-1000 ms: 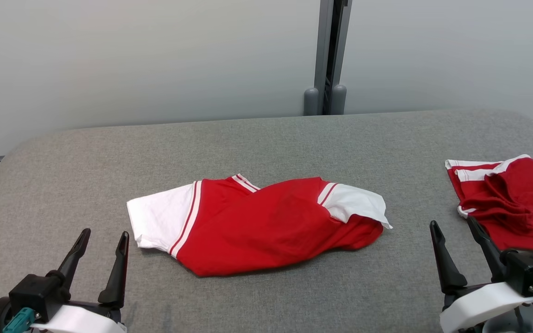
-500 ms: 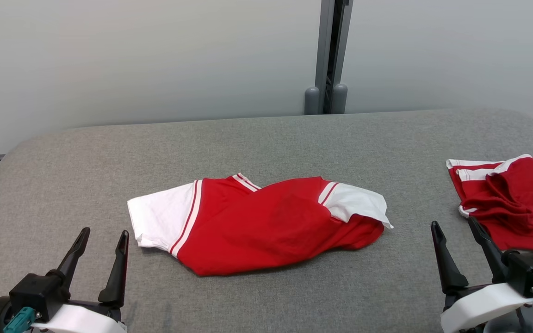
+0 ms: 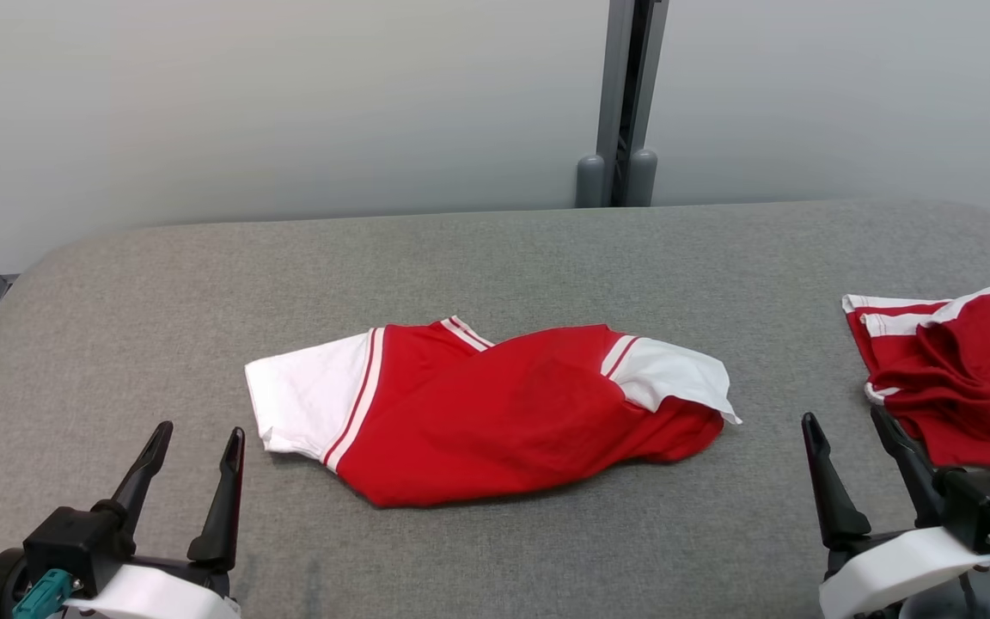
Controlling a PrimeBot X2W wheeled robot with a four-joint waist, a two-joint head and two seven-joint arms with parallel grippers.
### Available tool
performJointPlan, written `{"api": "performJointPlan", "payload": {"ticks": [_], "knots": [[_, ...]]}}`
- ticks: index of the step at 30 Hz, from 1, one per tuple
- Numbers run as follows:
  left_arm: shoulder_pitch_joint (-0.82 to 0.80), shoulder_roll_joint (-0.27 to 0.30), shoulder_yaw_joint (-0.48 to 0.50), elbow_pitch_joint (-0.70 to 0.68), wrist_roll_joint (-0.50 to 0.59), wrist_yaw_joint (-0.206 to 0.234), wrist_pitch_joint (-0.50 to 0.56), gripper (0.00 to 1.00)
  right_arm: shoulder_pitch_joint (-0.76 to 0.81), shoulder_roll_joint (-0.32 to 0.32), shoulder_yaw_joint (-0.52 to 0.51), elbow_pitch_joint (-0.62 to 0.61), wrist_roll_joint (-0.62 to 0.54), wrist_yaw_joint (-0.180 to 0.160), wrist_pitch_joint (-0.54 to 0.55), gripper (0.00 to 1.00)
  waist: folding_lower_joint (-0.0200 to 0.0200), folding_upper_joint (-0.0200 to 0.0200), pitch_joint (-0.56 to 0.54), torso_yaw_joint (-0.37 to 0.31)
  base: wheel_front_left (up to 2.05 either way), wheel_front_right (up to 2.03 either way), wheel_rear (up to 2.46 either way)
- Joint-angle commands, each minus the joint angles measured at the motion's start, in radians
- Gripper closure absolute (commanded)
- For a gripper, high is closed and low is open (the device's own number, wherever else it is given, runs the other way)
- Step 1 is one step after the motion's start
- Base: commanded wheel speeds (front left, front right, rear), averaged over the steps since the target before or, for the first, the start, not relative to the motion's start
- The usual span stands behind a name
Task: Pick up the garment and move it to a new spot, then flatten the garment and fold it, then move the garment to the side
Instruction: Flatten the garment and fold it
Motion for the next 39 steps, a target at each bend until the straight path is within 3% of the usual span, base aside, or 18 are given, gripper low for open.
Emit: {"api": "performJointPlan", "payload": {"ticks": [1, 6, 13, 29, 36, 37, 39], "knots": [[-0.016, 0.003, 0.003, -0.002, -0.005, 0.003, -0.005, 0.0, -0.007, -0.005, 0.002, -0.003, -0.006, -0.001, 0.006, 0.0, 0.0, 0.0, 0.004, 0.005, 0.0, 0.0, 0.0], [-0.053, -0.003, -0.009, -0.005, -0.002, -0.006, -0.006, 0.0, -0.073, -0.003, 0.089, -0.018, -0.022, -0.001, 0.039, 0.0, 0.0, 0.0, 0.041, 0.054, 0.0, 0.0, 0.0], [-0.146, -0.022, -0.029, 0.009, 0.01, -0.027, -0.028, 0.0, -0.281, -0.028, 0.353, 0.061, 0.004, -0.001, 0.104, 0.0, 0.0, 0.0, 0.126, 0.139, 0.0, 0.0, 0.0], [-0.345, -0.132, -0.101, 0.134, 0.032, -0.1, -0.094, 0.0, -0.725, -0.006, 0.829, 0.663, 0.169, -0.001, 0.066, 0.0, 0.0, 0.0, 0.265, 0.32, 0.0, 0.0, 0.0], [-0.378, -0.171, -0.103, 0.171, 0.049, -0.125, -0.104, 0.0, -0.821, -0.006, 0.995, 0.802, 0.285, -0.001, 0.124, 0.0, 0.0, 0.0, 0.277, 0.361, 0.0, 0.0, 0.0], [-0.38, -0.176, -0.101, 0.174, 0.05, -0.127, -0.104, 0.0, -0.832, -0.007, 1.009, 0.829, 0.293, -0.001, 0.148, 0.03, 0.0, 0.0, 0.277, 0.365, 0.0, 0.0, 0.0], [-0.387, -0.188, -0.1, 0.179, 0.057, -0.134, -0.104, 0.0, -0.849, -0.008, 1.023, 0.866, 0.317, -0.001, 0.179, 0.67, 0.0, 0.0, 0.278, 0.373, 0.0, 0.0, 0.0]]}}
